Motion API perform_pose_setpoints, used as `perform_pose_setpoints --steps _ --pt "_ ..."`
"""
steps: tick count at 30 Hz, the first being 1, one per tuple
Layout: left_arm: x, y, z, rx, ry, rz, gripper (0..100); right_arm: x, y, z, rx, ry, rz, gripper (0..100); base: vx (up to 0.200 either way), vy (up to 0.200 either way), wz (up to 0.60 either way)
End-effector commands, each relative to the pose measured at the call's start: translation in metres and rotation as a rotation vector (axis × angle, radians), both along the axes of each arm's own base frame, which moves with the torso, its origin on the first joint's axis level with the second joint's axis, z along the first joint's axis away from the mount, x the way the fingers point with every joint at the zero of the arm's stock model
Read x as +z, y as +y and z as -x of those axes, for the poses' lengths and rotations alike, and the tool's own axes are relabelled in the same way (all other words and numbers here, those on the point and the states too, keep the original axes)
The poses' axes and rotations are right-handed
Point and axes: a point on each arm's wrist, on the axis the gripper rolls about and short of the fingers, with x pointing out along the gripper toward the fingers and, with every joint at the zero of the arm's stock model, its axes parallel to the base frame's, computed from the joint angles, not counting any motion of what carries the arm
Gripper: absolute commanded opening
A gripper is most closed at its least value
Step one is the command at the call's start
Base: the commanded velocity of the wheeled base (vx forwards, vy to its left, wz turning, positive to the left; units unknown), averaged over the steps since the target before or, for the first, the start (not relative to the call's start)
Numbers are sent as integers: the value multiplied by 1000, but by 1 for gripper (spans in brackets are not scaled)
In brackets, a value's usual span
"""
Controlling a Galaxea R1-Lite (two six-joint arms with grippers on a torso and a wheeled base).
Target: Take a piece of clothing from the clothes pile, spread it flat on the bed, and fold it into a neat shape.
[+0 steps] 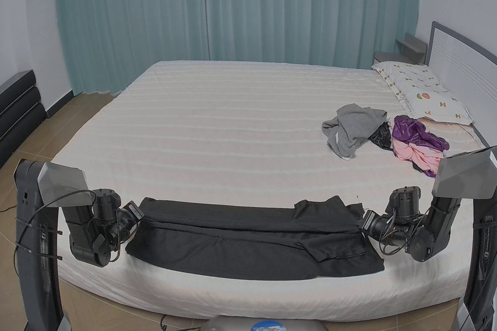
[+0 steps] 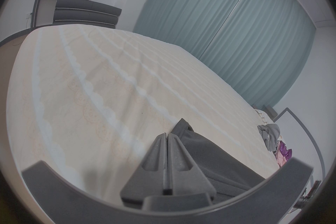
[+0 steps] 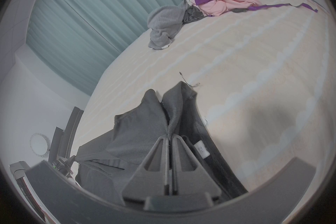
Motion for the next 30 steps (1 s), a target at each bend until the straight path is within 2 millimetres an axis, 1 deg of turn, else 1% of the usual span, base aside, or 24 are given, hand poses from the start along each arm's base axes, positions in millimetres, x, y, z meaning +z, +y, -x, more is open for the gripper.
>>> perform_pose_setpoints --steps 1,6,10,20,21,27,28,30 --pt "-3 0 2 1 12 1 0 -5 -1 6 -3 28 2 0 0 0 0" --pt "-4 1 3 4 18 4 0 0 -5 7 -14 -25 -6 0 0 0 0" --pt "-3 1 5 7 23 5 0 -1 -3 14 -6 -19 -4 0 0 0 0" --pt "-3 0 10 2 36 5 0 3 -7 14 -17 -35 -4 0 0 0 0" --pt "-3 0 10 2 39 5 100 1 -7 16 -17 -26 -3 0 0 0 0" --pt "-4 0 15 4 56 7 100 -3 -8 25 -11 11 2 0 0 0 0" --pt "-3 1 17 5 61 5 100 -4 -7 27 -8 18 3 100 0 0 0" --pt "-2 1 18 7 59 5 100 -3 -6 28 -5 17 3 100 0 0 0"
